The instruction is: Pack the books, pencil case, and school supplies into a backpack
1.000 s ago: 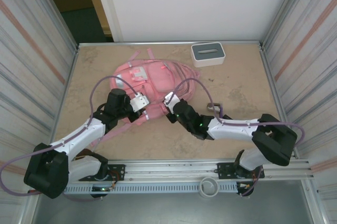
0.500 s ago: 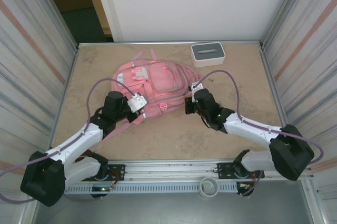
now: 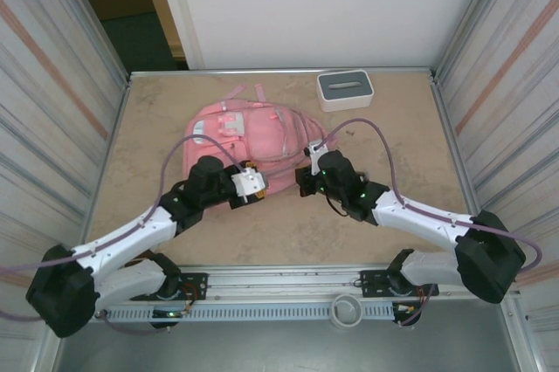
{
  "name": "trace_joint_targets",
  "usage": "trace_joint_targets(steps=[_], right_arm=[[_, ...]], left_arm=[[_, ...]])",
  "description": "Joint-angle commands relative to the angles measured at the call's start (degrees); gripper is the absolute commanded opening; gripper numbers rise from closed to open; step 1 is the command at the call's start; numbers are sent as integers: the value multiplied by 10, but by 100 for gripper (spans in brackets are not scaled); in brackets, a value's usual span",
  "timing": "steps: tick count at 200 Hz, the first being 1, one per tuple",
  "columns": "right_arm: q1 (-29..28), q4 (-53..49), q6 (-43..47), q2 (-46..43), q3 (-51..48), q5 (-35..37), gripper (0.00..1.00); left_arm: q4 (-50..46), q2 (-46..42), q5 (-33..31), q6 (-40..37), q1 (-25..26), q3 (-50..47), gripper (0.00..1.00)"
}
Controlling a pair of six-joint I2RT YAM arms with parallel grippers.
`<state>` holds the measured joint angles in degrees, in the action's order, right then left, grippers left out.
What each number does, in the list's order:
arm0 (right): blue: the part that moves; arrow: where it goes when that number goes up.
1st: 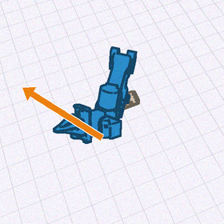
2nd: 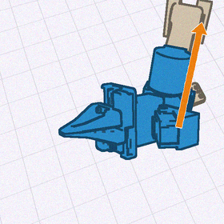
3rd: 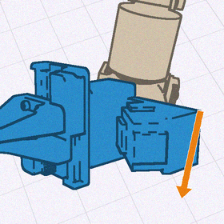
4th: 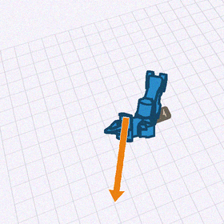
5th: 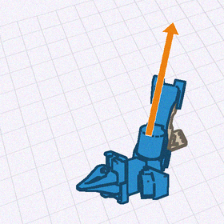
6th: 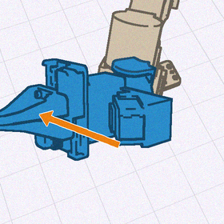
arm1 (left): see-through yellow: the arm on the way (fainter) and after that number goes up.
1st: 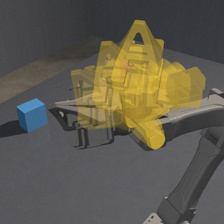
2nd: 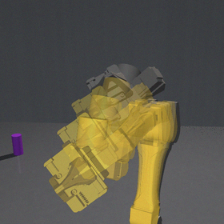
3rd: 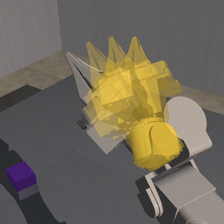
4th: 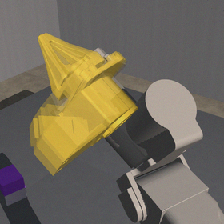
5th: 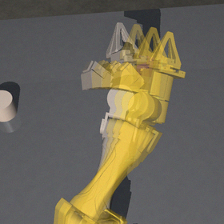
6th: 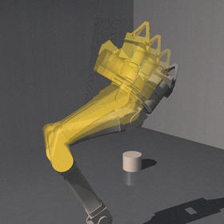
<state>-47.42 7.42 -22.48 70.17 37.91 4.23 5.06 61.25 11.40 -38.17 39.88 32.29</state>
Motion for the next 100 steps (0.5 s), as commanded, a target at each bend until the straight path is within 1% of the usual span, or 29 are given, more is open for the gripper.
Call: trace_joint_targets(steps=[1, 27, 54, 75, 100], right_arm=[[-18, 38, -7, -22, 32, -17, 0], [-26, 53, -15, -26, 24, -21, 0], [-29, 58, -21, -34, 8, -9, 0], [-25, 36, -12, -37, 4, 15, 0], [-6, -5, -12, -32, 2, 57, 0]], left_arm=[[23, 41, -42, -25, 18, 33, 57], [31, 82, -54, -24, 27, 52, 47], [50, 107, -88, -29, 27, 50, 31], [66, 104, -96, -31, 21, 36, 21], [93, 73, -76, -26, 2, 3, 9]])
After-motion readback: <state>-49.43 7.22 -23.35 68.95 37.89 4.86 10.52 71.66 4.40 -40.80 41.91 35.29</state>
